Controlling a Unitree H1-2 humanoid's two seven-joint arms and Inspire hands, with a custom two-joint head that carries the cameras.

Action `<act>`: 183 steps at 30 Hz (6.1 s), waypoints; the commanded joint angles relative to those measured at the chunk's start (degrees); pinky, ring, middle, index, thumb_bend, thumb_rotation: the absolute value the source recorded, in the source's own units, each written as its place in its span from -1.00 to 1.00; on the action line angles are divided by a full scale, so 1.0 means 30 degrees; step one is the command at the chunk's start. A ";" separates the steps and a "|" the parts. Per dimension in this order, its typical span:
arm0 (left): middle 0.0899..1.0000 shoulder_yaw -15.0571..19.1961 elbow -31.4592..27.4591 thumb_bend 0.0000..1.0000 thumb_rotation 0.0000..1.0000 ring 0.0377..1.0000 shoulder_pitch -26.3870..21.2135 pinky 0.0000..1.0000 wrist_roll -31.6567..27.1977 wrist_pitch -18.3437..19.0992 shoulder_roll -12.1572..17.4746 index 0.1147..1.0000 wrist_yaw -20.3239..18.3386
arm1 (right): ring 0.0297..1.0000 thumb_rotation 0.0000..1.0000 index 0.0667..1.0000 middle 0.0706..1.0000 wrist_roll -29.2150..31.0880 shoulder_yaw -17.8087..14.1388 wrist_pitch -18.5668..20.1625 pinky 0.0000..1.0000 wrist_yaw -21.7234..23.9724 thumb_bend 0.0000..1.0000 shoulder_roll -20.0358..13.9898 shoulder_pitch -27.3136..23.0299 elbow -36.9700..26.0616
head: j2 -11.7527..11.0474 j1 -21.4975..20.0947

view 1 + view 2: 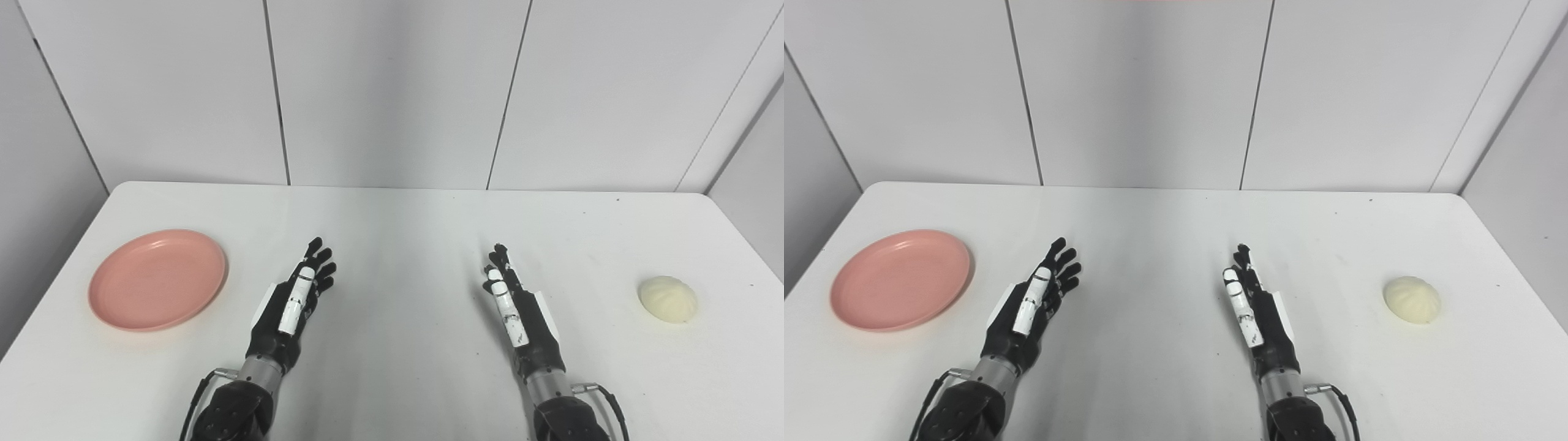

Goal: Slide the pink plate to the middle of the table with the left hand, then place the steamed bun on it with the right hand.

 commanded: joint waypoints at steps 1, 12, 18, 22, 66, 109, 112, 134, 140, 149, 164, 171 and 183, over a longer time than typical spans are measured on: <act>0.94 -0.0382 0.1454 -0.14 1.00 0.89 0.0876 0.90 0.0236 0.1199 -0.0039 0.93 -0.0238 | 0.90 1.00 1.00 0.95 0.0263 0.0060 0.0912 0.85 0.0547 -0.50 -0.0053 0.0485 0.0520 | -0.0023 0.0300; 0.93 -0.0794 0.2540 -0.16 1.00 0.89 0.0322 0.89 0.1035 0.0908 -0.0987 0.95 0.0601 | 0.96 1.00 1.00 0.99 0.1680 -0.0545 0.0841 0.95 0.1317 -0.57 -0.0812 0.0464 0.0398 | -0.0353 0.3459; 0.93 -0.0918 0.3066 -0.15 1.00 0.89 0.0060 0.88 0.1361 0.0664 -0.1239 0.94 0.0861 | 0.99 1.00 1.00 1.00 0.2235 -0.0758 0.0934 1.00 0.1634 -0.61 -0.0982 0.0459 0.0266 | -0.0409 0.3723; 0.92 -0.0964 0.3290 -0.14 1.00 0.89 -0.0031 0.88 0.1441 0.0491 -0.1274 0.94 0.0917 | 0.98 1.00 1.00 1.00 0.2180 -0.0788 0.0976 0.98 0.1603 -0.59 -0.1060 0.0426 0.0313 | -0.0428 0.3767; 0.85 0.3102 -0.8037 -0.11 1.00 0.83 -0.3900 0.92 -0.1505 0.4919 -0.1497 0.87 0.2751 | 0.99 1.00 1.00 1.00 0.2543 -0.1358 -0.0097 1.00 0.2108 -0.59 -0.1328 -0.0806 0.2692 | -0.1076 0.4391; 0.91 1.0721 -0.6946 -0.14 1.00 0.90 -0.4603 0.95 -0.3682 0.1373 0.2011 0.93 0.6826 | 1.00 1.00 1.00 1.00 0.2847 -0.1610 -0.0048 1.00 0.2614 -0.61 -0.1762 -0.0636 0.2030 | -0.0775 0.5710; 0.91 1.0863 -0.6706 -0.17 1.00 0.90 -0.4555 0.96 -0.3724 0.1211 0.2342 0.93 0.6911 | 1.00 1.00 1.00 1.00 0.2886 -0.1657 -0.0039 1.00 0.2584 -0.63 -0.1752 -0.0648 0.2081 | -0.0775 0.5710; 0.86 1.2456 -0.0419 -0.22 1.00 0.83 -0.4578 0.88 -0.6483 -0.0169 0.4588 0.85 0.6198 | 1.00 1.00 1.00 1.00 0.3054 -0.1764 -0.0119 1.00 0.2700 -0.63 -0.1778 -0.0628 0.2061 | -0.0642 0.6125; 0.83 1.2650 0.1453 -0.22 1.00 0.80 -0.4694 0.85 -0.7078 -0.0704 0.4998 0.83 0.5818 | 1.00 1.00 1.00 1.00 0.3038 -0.1778 0.0062 1.00 0.2685 -0.64 -0.1803 -0.0620 0.1937 | -0.0630 0.6259; 0.82 1.2657 0.3528 -0.24 1.00 0.78 -0.4740 0.82 -0.7592 -0.1648 0.5238 0.83 0.5439 | 1.00 1.00 1.00 1.00 0.3228 -0.1806 -0.0109 1.00 0.2818 -0.68 -0.1858 -0.0655 0.2106 | -0.0635 0.6291; 0.83 1.2451 0.5963 -0.23 1.00 0.79 -0.4850 0.85 -0.8348 -0.2252 0.5422 0.84 0.4709 | 0.98 1.00 1.00 1.00 0.3048 -0.1815 -0.0144 1.00 0.2692 -0.64 -0.1866 -0.0685 0.2158 | -0.0571 0.6345; 0.83 1.2295 0.6733 -0.27 1.00 0.78 -0.4868 0.85 -0.8717 -0.1917 0.5324 0.85 0.4281 | 0.98 1.00 1.00 1.00 0.3203 -0.1865 0.0239 1.00 0.2717 -0.62 -0.1827 -0.0674 0.1948 | -0.0549 0.6306; 0.80 1.1726 0.7692 -0.31 1.00 0.75 -0.5122 0.79 -0.8995 -0.1493 0.4770 0.81 0.3842 | 0.99 1.00 1.00 1.00 0.3071 -0.1833 0.0053 1.00 0.2677 -0.64 -0.1822 -0.0615 0.1913 | -0.0500 0.6272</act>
